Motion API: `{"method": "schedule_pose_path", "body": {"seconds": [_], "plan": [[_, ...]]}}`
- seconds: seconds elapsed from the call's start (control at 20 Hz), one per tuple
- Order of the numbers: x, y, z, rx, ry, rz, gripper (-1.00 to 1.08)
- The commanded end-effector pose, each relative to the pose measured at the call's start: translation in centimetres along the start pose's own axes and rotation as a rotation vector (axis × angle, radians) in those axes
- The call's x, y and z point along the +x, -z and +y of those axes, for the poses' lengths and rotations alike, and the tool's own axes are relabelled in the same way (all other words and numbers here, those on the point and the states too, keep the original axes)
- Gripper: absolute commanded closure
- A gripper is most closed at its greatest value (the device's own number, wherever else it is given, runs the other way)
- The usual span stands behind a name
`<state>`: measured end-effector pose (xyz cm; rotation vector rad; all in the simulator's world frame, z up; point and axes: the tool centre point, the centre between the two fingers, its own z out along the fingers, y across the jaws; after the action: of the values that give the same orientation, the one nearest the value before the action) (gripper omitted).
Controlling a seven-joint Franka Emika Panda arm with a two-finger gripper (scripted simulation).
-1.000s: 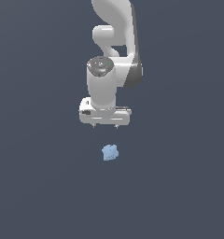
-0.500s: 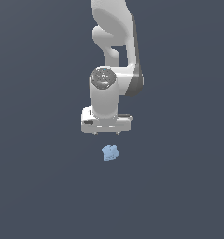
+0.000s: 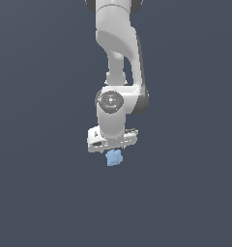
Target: Pick up the object and move it to a goal position.
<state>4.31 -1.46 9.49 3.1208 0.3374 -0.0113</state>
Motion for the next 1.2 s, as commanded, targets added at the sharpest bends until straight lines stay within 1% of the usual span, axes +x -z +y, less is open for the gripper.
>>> {"method": "schedule_pose_path", "body": {"seconds": [0.0,0.2,0.5,0.95,1.15], "plan": [[0.6,-0.7,-0.1,0.001,0.029,0.004,-0.92],[1.0,-1.3,-0.1,0.001,0.051,0.007,-0.92],[0.9,-1.7,-0.1,0.002,0.049,0.006,-0.92],[0.9,-5.7,-0.2,0.002,0.053,0.007,-0.92],[1.0,-6.4,-0.1,0.002,0.054,0.007,-0.92]]}}
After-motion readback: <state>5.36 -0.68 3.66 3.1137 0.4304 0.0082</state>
